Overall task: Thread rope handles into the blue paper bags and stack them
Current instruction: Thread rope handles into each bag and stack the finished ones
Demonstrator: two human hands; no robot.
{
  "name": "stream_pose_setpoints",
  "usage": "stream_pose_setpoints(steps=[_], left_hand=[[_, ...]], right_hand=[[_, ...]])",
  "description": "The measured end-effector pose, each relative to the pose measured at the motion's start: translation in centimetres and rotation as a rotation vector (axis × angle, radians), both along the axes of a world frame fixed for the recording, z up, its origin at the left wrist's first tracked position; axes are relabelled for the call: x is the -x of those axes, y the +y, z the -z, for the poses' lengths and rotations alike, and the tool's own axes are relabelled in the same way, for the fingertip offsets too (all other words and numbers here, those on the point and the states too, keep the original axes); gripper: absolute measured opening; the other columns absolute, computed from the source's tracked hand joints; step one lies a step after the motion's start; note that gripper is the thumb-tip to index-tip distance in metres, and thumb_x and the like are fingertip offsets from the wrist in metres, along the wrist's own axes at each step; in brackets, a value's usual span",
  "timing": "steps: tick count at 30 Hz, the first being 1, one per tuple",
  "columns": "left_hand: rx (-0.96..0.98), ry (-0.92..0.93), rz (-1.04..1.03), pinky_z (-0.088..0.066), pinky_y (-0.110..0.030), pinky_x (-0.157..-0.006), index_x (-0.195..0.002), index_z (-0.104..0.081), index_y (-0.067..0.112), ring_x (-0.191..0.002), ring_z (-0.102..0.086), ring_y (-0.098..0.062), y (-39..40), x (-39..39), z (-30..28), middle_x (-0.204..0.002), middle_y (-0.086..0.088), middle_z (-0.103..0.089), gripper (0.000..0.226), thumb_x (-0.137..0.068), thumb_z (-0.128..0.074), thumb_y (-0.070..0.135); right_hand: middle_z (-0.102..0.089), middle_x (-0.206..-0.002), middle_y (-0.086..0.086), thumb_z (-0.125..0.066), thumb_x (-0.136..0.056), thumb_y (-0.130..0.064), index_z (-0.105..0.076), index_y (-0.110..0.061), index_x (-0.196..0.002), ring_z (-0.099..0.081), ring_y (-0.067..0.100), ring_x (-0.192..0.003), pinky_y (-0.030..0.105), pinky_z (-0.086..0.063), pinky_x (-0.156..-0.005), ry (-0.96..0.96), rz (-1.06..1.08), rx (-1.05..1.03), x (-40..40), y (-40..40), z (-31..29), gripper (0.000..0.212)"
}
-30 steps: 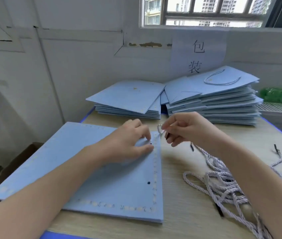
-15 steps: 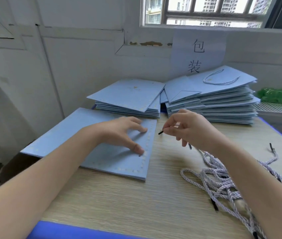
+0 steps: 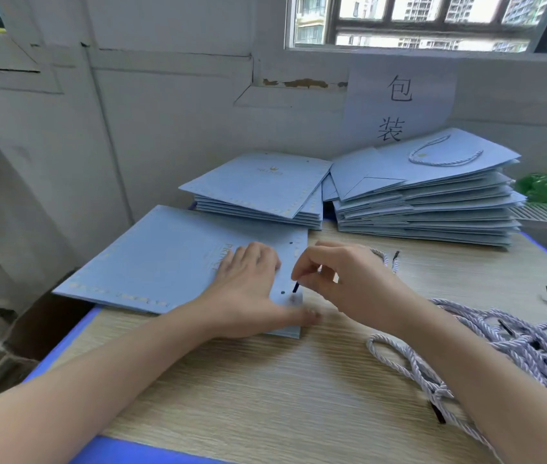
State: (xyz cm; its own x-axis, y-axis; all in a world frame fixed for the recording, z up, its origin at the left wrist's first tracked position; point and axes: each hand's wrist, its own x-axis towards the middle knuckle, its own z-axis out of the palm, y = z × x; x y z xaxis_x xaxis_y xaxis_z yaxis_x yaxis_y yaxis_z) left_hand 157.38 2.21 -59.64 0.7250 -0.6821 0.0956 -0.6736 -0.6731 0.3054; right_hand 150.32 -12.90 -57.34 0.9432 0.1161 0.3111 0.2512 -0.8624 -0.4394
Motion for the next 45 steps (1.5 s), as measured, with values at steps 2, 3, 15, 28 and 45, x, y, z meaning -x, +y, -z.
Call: stream_pose_setpoints(steps=[2, 3, 15, 28, 45], left_hand=[[0.044, 0.032, 0.032, -0.027, -0.025, -0.094, -0.110, -0.040, 0.024, -0.109, -0.032, -0.012, 0.2, 0.0, 0.1, -0.112, 0.009, -0.036, 0.092, -0.040, -0.030, 0.082], [0.069, 0.061, 0.052, -0.029, -0.026, -0.095, -0.110, -0.041, 0.025, -0.110, -0.033, -0.011, 0.2, 0.2, 0.2, -0.113, 0.010, -0.036, 0.089, -0.040, -0.034, 0.081], [0.083, 0.225, 0.142, -0.028, -0.028, -0.102, -0.109, -0.040, 0.032, -0.119, -0.026, -0.008, -0.1, 0.8, -0.6, -0.121, 0.012, -0.032, 0.075, -0.047, -0.049, 0.073], [0.214, 0.448, 0.059, -0.033, -0.023, -0.085, -0.093, -0.044, 0.037, -0.114, -0.034, 0.002, 0.3, 0.4, -1.7, -0.110, 0.019, -0.038, 0.065, -0.036, -0.052, 0.068], [0.289, 0.475, 0.131, -0.036, -0.031, -0.073, -0.071, -0.063, 0.020, -0.071, -0.048, -0.009, 2.1, -1.1, -3.2, -0.071, 0.011, -0.056, 0.038, -0.055, -0.061, 0.054]], right_hand=[[-0.063, -0.088, -0.003, -0.062, -0.088, -0.013, -0.070, -0.015, -0.091, -0.049, 0.006, -0.069, 0.007, -0.036, -0.067, 0.013, -0.012, 0.018, 0.0, 0.1, 0.0, 0.009], [-0.062, -0.086, -0.004, -0.063, -0.088, -0.012, -0.071, -0.015, -0.091, -0.049, 0.004, -0.067, 0.006, -0.036, -0.067, 0.011, -0.014, 0.018, 0.0, 0.1, 0.0, 0.009], [-0.052, -0.077, -0.014, -0.061, -0.087, 0.000, -0.072, -0.014, -0.086, -0.051, -0.010, -0.069, 0.005, -0.036, -0.065, 0.100, -0.122, -0.005, 0.5, -0.1, -0.7, 0.017], [-0.053, -0.097, -0.011, -0.044, -0.083, 0.009, -0.076, -0.027, -0.086, -0.046, -0.003, -0.075, 0.009, -0.033, -0.068, 0.170, -0.071, -0.051, 0.9, 0.1, -1.6, 0.047], [-0.050, -0.051, -0.002, -0.067, -0.084, -0.021, -0.064, -0.019, -0.057, -0.034, 0.006, -0.039, 0.014, -0.025, -0.038, 0.433, 0.103, -0.611, 1.0, 1.7, -1.0, 0.027]])
